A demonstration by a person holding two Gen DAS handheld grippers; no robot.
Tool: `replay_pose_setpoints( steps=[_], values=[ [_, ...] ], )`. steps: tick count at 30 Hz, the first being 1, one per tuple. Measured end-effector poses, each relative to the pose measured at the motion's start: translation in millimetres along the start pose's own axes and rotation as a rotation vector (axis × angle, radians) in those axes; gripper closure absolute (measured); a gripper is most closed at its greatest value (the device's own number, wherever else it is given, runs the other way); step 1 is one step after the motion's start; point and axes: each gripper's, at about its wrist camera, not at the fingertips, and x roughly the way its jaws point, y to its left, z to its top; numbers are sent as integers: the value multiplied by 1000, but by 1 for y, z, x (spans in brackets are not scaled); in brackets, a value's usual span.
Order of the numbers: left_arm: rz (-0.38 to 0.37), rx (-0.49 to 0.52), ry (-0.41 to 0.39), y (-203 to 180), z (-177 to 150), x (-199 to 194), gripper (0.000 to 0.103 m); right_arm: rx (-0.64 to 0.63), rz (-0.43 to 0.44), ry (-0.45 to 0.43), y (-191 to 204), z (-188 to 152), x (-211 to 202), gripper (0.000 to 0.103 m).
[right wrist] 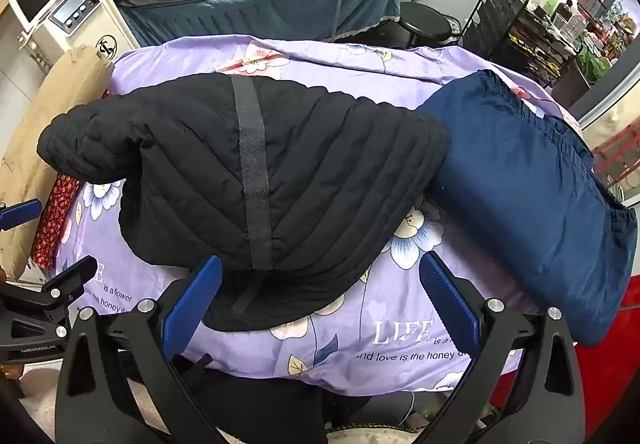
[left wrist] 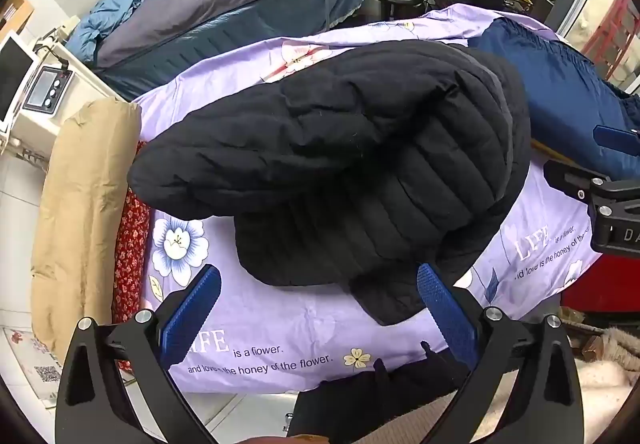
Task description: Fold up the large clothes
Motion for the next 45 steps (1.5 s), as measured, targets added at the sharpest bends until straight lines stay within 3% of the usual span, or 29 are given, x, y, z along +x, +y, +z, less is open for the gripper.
replay_pose_setpoints(
  steps=[6,22,45],
  values=[
    [7,-7,-24,1,-3,-4,7,-1,6,12,-5,2,0,6],
    [4,-1,28,-1,-1,5,7,-6,14,28,0,-2,9,6],
    [16,8,26,-3,-2,4,6,-14,16,31,1,4,10,6]
  ],
)
